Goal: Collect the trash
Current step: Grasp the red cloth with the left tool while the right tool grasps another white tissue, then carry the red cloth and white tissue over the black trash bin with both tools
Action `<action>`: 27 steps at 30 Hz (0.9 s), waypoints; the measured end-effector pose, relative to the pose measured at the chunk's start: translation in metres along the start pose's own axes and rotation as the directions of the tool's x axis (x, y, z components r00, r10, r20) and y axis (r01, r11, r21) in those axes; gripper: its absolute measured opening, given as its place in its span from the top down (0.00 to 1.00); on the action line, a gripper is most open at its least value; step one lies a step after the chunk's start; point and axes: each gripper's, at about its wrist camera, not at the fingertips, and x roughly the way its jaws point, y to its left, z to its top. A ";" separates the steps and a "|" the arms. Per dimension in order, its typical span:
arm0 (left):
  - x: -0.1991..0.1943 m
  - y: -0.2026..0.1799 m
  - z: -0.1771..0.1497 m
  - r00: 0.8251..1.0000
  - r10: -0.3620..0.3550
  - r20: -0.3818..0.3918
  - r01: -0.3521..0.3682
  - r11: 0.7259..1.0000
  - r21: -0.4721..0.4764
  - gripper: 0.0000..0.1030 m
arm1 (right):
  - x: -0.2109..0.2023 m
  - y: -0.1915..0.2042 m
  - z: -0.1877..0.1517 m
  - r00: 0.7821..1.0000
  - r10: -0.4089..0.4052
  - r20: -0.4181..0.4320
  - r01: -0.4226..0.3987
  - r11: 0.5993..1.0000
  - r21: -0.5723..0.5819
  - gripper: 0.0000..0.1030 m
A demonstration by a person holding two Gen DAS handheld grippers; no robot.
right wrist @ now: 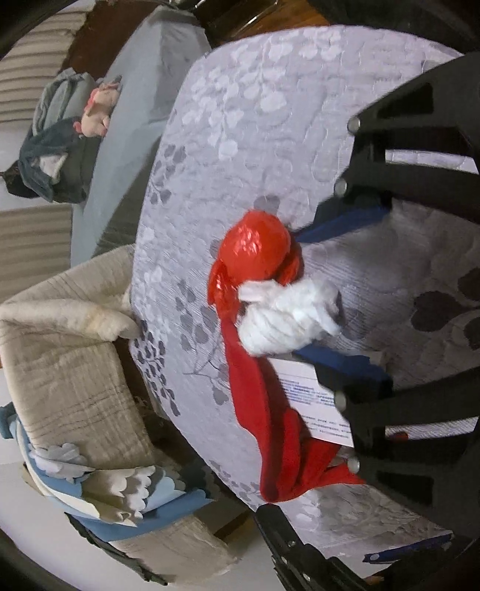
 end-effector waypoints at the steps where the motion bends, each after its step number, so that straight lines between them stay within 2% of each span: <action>1: 0.000 0.000 0.000 1.000 -0.001 -0.001 0.001 1.000 0.000 0.87 | 0.001 0.000 0.000 1.000 0.012 -0.007 -0.012 1.000 0.001 0.72; 6: -0.001 -0.002 0.001 1.000 -0.003 0.006 0.003 1.000 -0.001 0.76 | -0.010 -0.001 -0.002 1.000 0.022 0.005 -0.022 1.000 0.003 0.75; 8: -0.003 -0.005 0.002 1.000 -0.010 0.013 0.010 1.000 0.002 0.65 | -0.017 -0.003 -0.004 1.000 0.023 0.010 -0.024 1.000 0.009 0.75; 11: -0.008 -0.015 0.004 0.999 -0.038 0.026 0.038 0.999 0.015 0.56 | -0.027 -0.004 -0.007 1.000 0.017 0.015 -0.017 1.000 0.004 0.75; 13: -0.008 -0.021 0.004 0.998 -0.051 0.028 0.050 0.998 0.027 0.51 | -0.036 -0.006 -0.010 1.000 0.015 0.020 -0.015 1.000 0.002 0.75; 15: -0.006 -0.028 0.003 0.998 -0.065 0.019 0.065 0.997 0.043 0.51 | -0.043 -0.010 -0.012 1.000 0.009 0.025 -0.010 1.000 0.010 0.75; 21: 0.015 -0.044 0.000 0.997 -0.073 -0.018 0.074 0.993 0.088 0.52 | -0.059 -0.022 -0.016 0.999 -0.009 0.032 0.008 1.000 0.030 0.75; 24: 0.027 -0.047 -0.001 0.997 -0.068 -0.044 0.072 0.992 0.103 0.69 | -0.064 -0.026 -0.018 0.999 -0.012 0.035 0.011 0.999 0.040 0.75; 26: 0.033 -0.046 -0.001 0.996 -0.074 -0.059 0.079 0.993 0.093 0.84 | -0.067 -0.026 -0.019 0.999 -0.014 0.041 0.012 0.999 0.039 0.75; 27: 0.033 -0.045 -0.001 0.996 -0.074 -0.059 0.078 0.993 0.086 0.87 | -0.069 -0.026 -0.019 0.999 -0.016 0.045 0.014 0.999 0.037 0.75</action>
